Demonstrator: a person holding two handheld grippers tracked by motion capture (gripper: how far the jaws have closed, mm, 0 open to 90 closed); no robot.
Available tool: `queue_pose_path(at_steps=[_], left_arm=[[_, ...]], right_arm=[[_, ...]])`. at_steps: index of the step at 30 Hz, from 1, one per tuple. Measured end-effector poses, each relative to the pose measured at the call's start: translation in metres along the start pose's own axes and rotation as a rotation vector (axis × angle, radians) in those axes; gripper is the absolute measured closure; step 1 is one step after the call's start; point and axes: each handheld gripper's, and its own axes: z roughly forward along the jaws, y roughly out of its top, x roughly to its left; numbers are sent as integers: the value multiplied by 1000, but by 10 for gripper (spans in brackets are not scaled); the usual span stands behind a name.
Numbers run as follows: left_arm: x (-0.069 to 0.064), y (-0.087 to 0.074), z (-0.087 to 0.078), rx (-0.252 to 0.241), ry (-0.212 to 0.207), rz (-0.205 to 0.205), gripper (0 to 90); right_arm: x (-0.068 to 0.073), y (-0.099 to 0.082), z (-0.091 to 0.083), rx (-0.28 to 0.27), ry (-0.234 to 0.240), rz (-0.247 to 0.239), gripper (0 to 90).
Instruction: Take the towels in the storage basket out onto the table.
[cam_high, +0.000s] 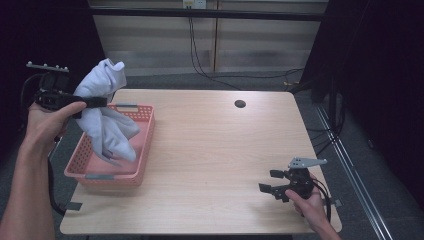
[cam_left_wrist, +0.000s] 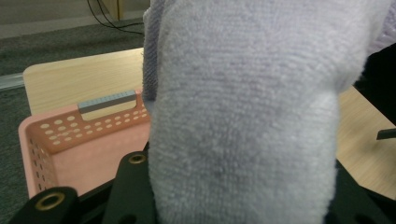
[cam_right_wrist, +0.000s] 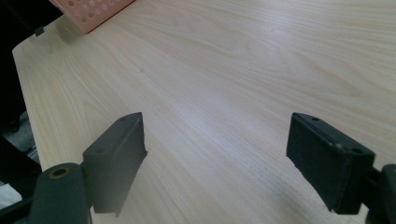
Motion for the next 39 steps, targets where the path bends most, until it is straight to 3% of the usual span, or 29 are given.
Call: queue_pose_path(at_steps=[11, 21, 31, 39], left_arm=[[-18, 14, -5, -43, -30, 9, 562], [-40, 34, 0, -52, -51, 54, 562], [-71, 45, 25, -49, -118, 93, 560], [-105, 47, 54, -31, -180, 129, 561]], right_arm=[[-1, 0, -1, -5, -5, 5, 190], [-2, 0, -2, -4, -7, 5, 190], [-2, 0, -2, -2, -4, 4, 190], [-3, 0, -1, -4, -2, 5, 190]])
